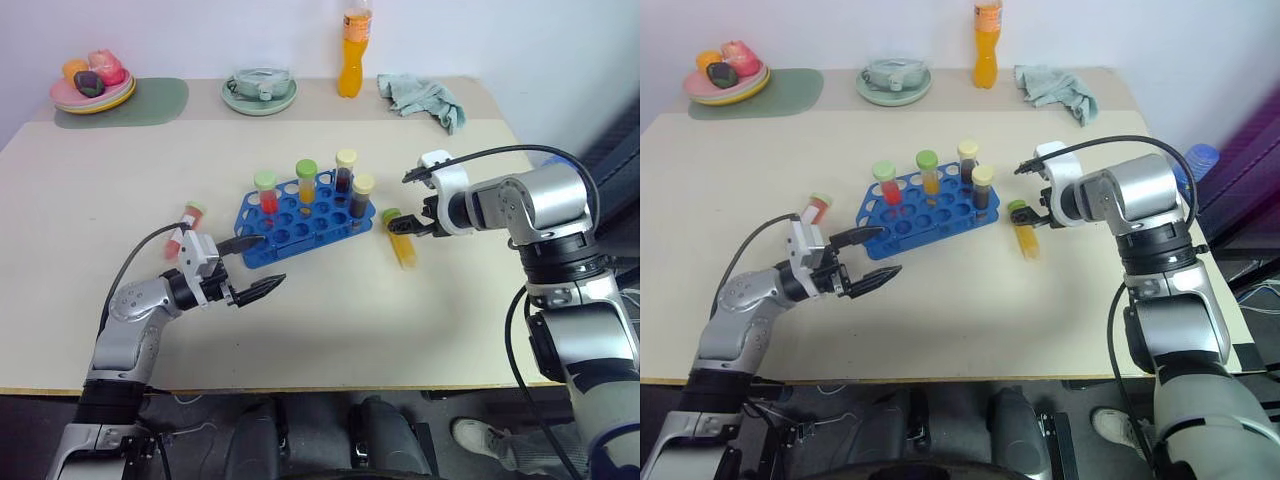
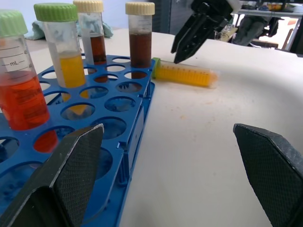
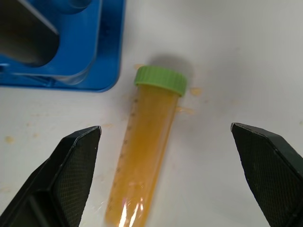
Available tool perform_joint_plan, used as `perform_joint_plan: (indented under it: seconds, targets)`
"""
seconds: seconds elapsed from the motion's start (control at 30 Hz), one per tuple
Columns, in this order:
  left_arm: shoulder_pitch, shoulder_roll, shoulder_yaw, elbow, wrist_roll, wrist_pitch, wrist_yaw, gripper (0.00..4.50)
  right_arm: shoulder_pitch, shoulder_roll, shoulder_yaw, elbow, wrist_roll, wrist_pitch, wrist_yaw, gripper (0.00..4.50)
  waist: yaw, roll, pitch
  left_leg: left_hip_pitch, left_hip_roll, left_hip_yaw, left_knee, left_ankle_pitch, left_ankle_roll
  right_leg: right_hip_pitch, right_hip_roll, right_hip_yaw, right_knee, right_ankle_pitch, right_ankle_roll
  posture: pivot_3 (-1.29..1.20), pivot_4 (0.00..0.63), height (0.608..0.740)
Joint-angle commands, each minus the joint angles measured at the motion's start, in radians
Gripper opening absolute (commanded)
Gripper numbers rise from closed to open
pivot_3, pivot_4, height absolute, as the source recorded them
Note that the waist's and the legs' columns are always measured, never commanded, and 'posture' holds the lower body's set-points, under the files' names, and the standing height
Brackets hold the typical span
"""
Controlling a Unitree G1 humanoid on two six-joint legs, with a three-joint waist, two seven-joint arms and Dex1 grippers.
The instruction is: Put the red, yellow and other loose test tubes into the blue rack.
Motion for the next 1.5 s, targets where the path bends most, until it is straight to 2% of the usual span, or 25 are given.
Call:
perform_joint_plan:
  seconds: [0.03, 0.37, 0.53, 0.8, 0.9, 1.0, 1.07, 1.1, 1.23, 1.33, 1.5]
  targets:
    - [0.014, 0.002, 0.015, -0.034, -0.005, -0.025, 0.000, 4.50, -0.057, 0.015, 0.012, 0.061, -0.025, -0.049, 0.025, 4.49, 0.000, 0.000, 0.000, 0.000, 0.000, 0.000, 0.000, 0.000, 0.000, 0.000, 0.000, 0.000, 0.000, 0.000, 0.000, 0.00, 0.150, 0.740]
    - [0.059, 0.014, 0.014, -0.094, -0.066, -0.011, -0.069, 4.50, -0.105, 0.084, 0.044, 0.246, -0.092, -0.151, 0.067, 4.49, 0.000, 0.000, 0.000, 0.000, 0.000, 0.000, 0.000, 0.000, 0.000, 0.000, 0.000, 0.000, 0.000, 0.000, 0.000, 0.00, 0.150, 0.740]
    - [0.078, 0.063, 0.009, -0.160, -0.143, 0.071, -0.158, 4.50, -0.102, 0.095, 0.050, 0.285, -0.122, -0.180, 0.086, 4.49, 0.000, 0.000, 0.000, 0.000, 0.000, 0.000, 0.000, 0.000, 0.000, 0.000, 0.000, 0.000, 0.000, 0.000, 0.000, 0.00, 0.150, 0.740]
    - [0.069, 0.118, 0.014, -0.189, -0.156, 0.125, -0.201, 4.50, -0.096, 0.107, 0.046, 0.312, -0.153, -0.204, 0.101, 4.49, -0.001, 0.000, 0.000, 0.000, 0.000, 0.000, 0.000, 0.000, 0.000, 0.000, 0.000, 0.000, 0.000, 0.000, 0.000, 0.00, 0.150, 0.740]
    - [0.050, 0.116, 0.010, -0.181, -0.151, 0.133, -0.196, 4.50, -0.092, 0.109, 0.051, 0.315, -0.162, -0.205, 0.107, 3.65, -0.001, 0.000, 0.000, 0.000, 0.000, 0.000, 0.000, 0.000, 0.000, 0.000, 0.000, 0.000, 0.000, 0.000, 0.000, 0.00, 0.150, 0.740]
    - [0.045, 0.112, 0.009, -0.183, -0.148, 0.138, -0.192, 4.50, -0.088, 0.105, 0.066, 0.307, -0.175, -0.197, 0.126, 2.01, -0.002, 0.000, 0.000, 0.000, 0.000, 0.000, 0.000, 0.000, 0.000, 0.000, 0.000, 0.000, 0.000, 0.000, 0.000, 0.00, 0.150, 0.740]
    - [0.044, 0.109, 0.009, -0.178, -0.145, 0.135, -0.192, 4.50, -0.085, 0.102, 0.070, 0.298, -0.180, -0.196, 0.135, 1.07, -0.001, 0.000, 0.000, 0.000, 0.000, 0.000, 0.000, 0.000, 0.000, 0.000, 0.000, 0.000, 0.000, 0.000, 0.000, 0.00, 0.150, 0.740]
    - [0.042, 0.107, 0.008, -0.171, -0.140, 0.131, -0.190, 4.50, -0.083, 0.099, 0.074, 0.291, -0.183, -0.199, 0.143, 0.76, -0.001, 0.000, 0.000, 0.000, 0.000, 0.000, 0.000, 0.000, 0.000, 0.000, 0.000, 0.000, 0.000, 0.000, 0.000, 0.00, 0.150, 0.740]
    - [0.046, 0.104, 0.010, -0.155, -0.132, 0.118, -0.194, 4.50, -0.068, 0.082, 0.096, 0.245, -0.195, -0.208, 0.169, 0.76, -0.001, 0.000, 0.000, 0.000, 0.000, 0.000, -0.001, 0.000, 0.000, 0.000, 0.000, 0.000, 0.000, 0.000, 0.000, 0.00, 0.150, 0.740]
    - [0.053, 0.100, 0.011, -0.141, -0.125, 0.101, -0.199, 4.50, -0.006, 0.022, 0.150, 0.101, -0.193, -0.254, 0.253, 0.76, 0.000, 0.000, 0.000, 0.000, 0.000, 0.000, -0.001, 0.000, 0.000, 0.000, 0.000, 0.000, 0.000, 0.000, 0.000, 0.00, 0.150, 0.740]
    - [0.054, 0.097, 0.013, -0.116, -0.116, 0.078, -0.201, 4.50, 0.123, -0.094, 0.152, -0.174, -0.140, -0.328, 0.396, 0.76, 0.005, 0.000, 0.000, -0.001, 0.000, 0.000, -0.001, 0.000, 0.000, 0.000, 0.000, 0.000, -0.001, 0.000, 0.000, 0.00, 0.150, 0.740]
